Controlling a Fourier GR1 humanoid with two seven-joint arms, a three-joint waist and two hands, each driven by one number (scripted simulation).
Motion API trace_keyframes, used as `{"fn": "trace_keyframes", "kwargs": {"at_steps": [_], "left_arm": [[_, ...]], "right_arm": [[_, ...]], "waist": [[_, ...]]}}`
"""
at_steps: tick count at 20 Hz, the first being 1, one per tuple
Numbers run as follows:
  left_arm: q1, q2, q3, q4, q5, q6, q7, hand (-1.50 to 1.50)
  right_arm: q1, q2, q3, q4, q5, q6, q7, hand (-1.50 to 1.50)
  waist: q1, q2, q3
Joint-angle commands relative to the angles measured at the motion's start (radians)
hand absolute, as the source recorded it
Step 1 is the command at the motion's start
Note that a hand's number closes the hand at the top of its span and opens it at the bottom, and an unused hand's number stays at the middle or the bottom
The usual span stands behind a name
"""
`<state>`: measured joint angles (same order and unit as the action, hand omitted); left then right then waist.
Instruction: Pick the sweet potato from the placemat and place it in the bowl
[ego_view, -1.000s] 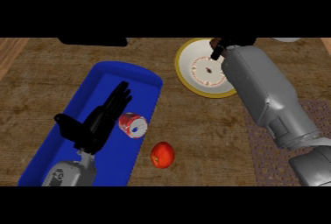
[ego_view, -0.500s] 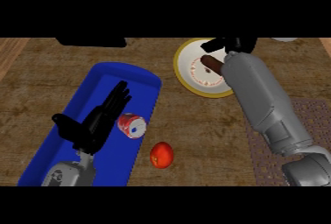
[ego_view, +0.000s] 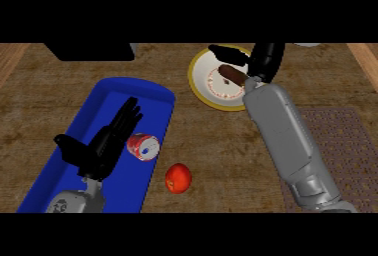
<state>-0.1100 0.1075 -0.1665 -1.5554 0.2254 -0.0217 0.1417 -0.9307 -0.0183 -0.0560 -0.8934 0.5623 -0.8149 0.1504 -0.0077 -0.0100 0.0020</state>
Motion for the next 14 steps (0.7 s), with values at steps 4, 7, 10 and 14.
{"fn": "trace_keyframes", "kwargs": {"at_steps": [4, 7, 10, 14], "left_arm": [[0.026, 0.009, 0.016, 0.035, 0.008, -0.026, -0.034, 0.0], [0.009, 0.012, 0.022, -0.018, 0.009, 0.006, 0.03, 0.0], [0.02, 0.029, 0.062, -0.01, 0.031, -0.003, 0.007, 0.0], [0.028, 0.003, 0.033, -0.023, 0.006, 0.025, 0.014, 0.0]], "right_arm": [[0.304, 0.018, 0.309, -0.443, -0.084, -0.077, 0.007, -1.5], [0.48, 0.018, 0.455, -0.59, -0.045, -0.15, 0.02, -1.5], [0.64, 0.018, 0.593, -0.719, 0.046, -0.167, 0.04, 1.5], [0.914, 0.018, 0.797, -0.819, 0.149, -0.23, 0.0, 1.5]], "waist": [[-0.032, -0.013, -0.002], [-0.046, -0.023, -0.001], [-0.065, -0.025, -0.004], [-0.08, -0.024, -0.003]]}}
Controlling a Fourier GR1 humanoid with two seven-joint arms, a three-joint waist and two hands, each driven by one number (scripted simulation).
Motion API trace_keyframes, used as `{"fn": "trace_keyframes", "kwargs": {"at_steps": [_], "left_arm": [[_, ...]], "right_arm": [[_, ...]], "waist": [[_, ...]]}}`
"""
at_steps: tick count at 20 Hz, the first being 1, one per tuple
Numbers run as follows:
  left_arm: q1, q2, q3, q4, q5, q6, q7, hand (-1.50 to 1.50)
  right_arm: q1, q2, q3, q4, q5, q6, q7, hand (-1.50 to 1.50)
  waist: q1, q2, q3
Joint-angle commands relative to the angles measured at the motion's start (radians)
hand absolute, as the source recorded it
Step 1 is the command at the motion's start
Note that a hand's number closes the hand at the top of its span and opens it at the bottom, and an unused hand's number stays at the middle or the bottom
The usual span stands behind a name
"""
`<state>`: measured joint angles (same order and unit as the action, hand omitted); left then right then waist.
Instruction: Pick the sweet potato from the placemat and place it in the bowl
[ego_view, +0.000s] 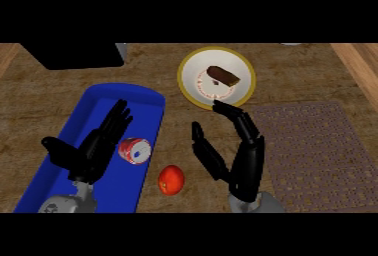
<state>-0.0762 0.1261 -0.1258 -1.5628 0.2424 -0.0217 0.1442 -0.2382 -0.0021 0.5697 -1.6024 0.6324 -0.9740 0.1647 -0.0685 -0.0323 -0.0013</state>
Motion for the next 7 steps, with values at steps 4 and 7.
{"fn": "trace_keyframes", "kwargs": {"at_steps": [4, 7], "left_arm": [[0.031, 0.002, 0.002, -0.008, 0.001, -0.005, -0.013, 0.0], [-0.016, -0.001, 0.006, -0.026, -0.001, 0.011, 0.014, 0.0]], "right_arm": [[0.497, 0.002, 0.387, -0.168, 0.188, -0.172, -0.066, 1.5], [0.686, -0.022, 0.566, -0.059, 0.224, -0.245, -0.118, 1.5]], "waist": [[-0.007, 0.005, 0.0], [0.008, 0.014, 0.002]]}}
